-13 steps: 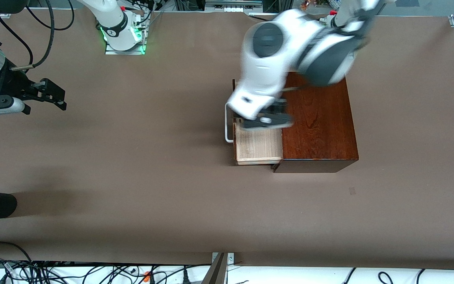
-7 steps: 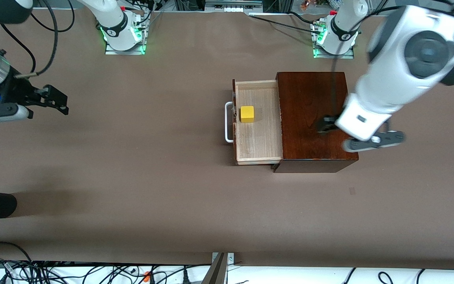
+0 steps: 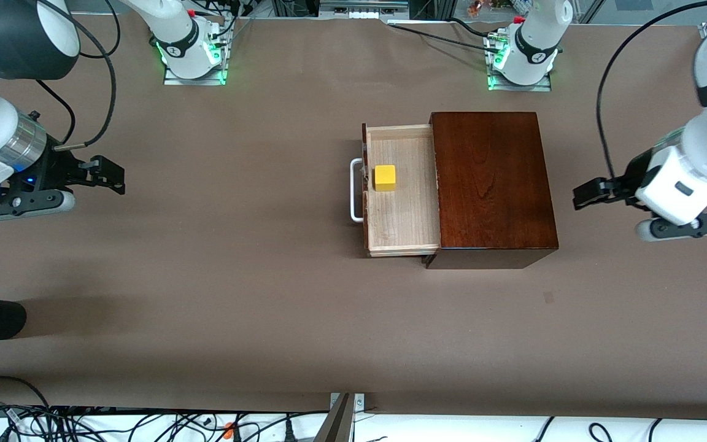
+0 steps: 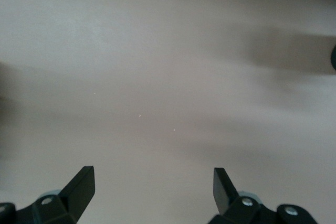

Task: Open drawer, take yellow block, close drawer
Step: 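Move the right gripper over the yellow cube in the drawer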

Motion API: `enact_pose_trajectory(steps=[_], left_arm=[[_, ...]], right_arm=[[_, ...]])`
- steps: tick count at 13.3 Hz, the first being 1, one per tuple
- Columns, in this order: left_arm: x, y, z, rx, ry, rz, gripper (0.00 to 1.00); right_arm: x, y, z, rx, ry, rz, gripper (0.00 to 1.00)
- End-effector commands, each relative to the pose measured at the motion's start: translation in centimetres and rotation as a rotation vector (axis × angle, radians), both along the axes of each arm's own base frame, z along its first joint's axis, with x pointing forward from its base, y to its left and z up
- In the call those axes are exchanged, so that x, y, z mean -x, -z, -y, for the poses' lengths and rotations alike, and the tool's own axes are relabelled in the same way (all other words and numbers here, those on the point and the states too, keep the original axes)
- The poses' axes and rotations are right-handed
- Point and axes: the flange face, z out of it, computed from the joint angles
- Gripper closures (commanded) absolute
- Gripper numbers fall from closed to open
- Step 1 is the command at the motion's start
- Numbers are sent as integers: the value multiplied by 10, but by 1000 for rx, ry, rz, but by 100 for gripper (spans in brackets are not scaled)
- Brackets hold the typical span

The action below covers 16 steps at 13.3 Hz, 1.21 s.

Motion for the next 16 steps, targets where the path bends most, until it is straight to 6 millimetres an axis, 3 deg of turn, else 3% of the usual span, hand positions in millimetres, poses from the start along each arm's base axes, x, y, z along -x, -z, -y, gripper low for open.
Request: enact_pose_trajectory(steps=[1,3,5,6,8,9,11,14,16], left_arm=[[24,-12,-20,8,51,-12,0],[40,-14,-36,17,72,-10,0],[54,-15,-36,16,84,29,0],[63,-19,-34,13,89,49,0],[71,-27,-18,9,122,60,0],[73,-28,-5,3,147,60,0],[72,-33,-8,3,144,71,0],[71,-33,-14,6,189,72,0],[70,-33,-17,8,201,74,0]], right_arm=[[1,0,-10,13,-93,6,0],[1,-3,-16,-7,-174,12,0],[9,-15,-68,-76,-255,37,0],[18,-15,-104,-118,-308,29,0],[28,27,-180,-137,-423,-31,0],[41,28,-213,-141,-487,-22,0],[68,37,-280,-146,-597,16,0],[105,70,-370,-159,-759,63,0],[119,95,-422,-106,-940,159,0]])
